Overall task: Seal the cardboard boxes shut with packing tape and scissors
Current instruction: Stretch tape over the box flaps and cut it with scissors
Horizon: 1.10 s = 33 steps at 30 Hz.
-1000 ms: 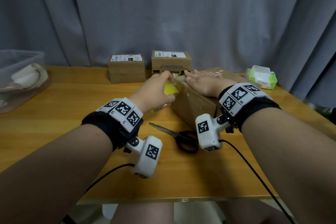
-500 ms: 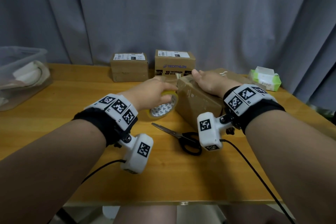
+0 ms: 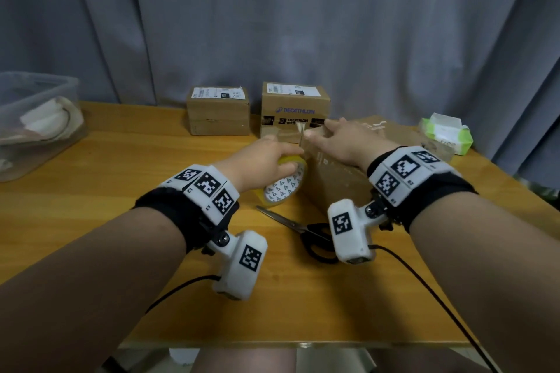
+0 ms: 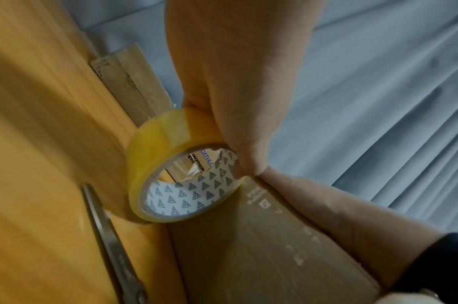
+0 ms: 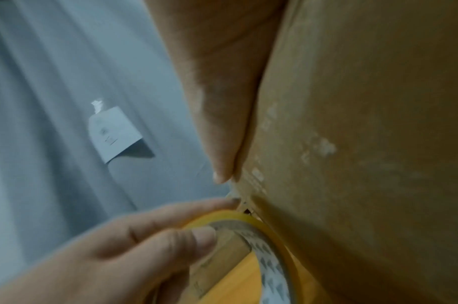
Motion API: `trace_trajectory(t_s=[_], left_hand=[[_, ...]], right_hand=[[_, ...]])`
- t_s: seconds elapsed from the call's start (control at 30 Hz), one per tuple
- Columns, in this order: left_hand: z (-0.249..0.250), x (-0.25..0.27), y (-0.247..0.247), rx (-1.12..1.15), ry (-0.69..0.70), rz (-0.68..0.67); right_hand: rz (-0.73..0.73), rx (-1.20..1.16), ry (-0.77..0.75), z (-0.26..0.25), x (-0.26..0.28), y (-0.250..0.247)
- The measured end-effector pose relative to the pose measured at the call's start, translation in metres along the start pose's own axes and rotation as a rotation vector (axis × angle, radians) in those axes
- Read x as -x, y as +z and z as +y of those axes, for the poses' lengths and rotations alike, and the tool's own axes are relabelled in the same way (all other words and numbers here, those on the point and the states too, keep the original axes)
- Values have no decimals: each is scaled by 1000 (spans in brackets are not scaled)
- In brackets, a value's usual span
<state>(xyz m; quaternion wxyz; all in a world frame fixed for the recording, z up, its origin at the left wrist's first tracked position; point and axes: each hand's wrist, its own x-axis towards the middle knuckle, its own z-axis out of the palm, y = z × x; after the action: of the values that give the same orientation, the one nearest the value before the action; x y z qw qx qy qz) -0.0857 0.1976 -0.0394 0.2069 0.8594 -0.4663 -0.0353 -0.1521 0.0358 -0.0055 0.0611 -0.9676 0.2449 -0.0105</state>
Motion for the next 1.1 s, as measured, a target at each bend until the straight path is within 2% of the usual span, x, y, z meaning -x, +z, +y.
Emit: trace_trajectory(t_s=[0.1,0.17,0.27,0.33,0.43,0.5,0.8,1.1], left_hand=[[-5,8,0,47,38,56],[-9,16,-1,125,65,153],[-17,21,-3,104,74,240],[-17,22,-8,64,42,203],[-16,23,-10,-78,-25,38],[-14,23,-11,-120,-42,5],[-5,13,1,-127,-36,-5],[-7,17,1,-120,-41,15]], right_hand=[[138,47,-41,-15,0,4],[148,64,-38,-20,1,4],[129,71,-31,-21,0,5],[118,56,-24,-22,-1,4],[116,12,-9,-22,-3,4],[128,9,-3,-21,-4,5],[127,373,-91,-28,-4,15],[63,279,-4,-30,-6,15]])
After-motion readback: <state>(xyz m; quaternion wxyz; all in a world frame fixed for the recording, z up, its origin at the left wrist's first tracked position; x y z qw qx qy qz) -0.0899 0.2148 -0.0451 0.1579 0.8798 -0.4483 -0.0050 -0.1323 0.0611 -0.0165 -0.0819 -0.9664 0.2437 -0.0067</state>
